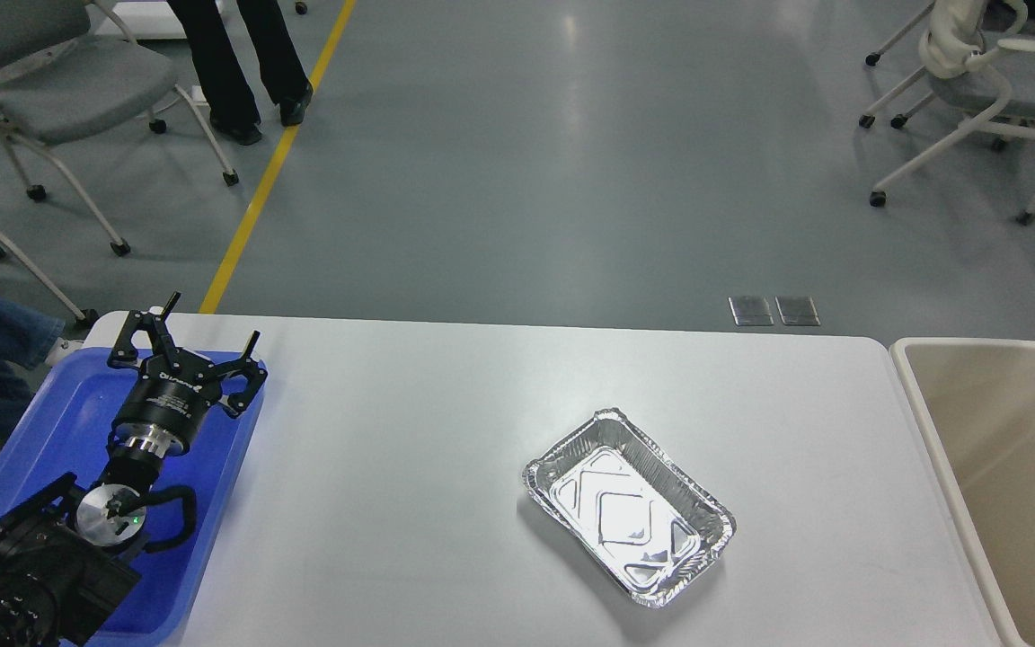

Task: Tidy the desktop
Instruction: 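Lower the cup into the beige bin and release it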

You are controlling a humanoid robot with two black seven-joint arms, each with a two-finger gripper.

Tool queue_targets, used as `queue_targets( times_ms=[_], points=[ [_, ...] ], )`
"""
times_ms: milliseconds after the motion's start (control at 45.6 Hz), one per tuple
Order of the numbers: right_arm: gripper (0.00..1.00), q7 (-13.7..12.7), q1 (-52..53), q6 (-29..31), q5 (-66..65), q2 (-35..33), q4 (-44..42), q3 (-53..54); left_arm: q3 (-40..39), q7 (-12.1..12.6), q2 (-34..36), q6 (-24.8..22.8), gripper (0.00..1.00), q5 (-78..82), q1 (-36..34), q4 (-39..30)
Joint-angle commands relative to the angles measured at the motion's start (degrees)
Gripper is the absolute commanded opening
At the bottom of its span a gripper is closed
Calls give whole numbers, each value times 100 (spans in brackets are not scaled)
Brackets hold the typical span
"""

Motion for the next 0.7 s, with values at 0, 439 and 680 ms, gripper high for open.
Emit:
queue_targets(
  times_ms=[0,439,680],
  points=[
    [0,-1142,-611,-299,236,312,-1042,26,0,0,-1,0,100,0,0,5],
    [0,-1618,-1499,-668,17,1331,-1289,-88,0,0,-1,0,100,0,0,-4],
    [0,-1618,-1807,-730,-107,2123,-1307,-18,0,0,-1,0,100,0,0,5]
  ],
)
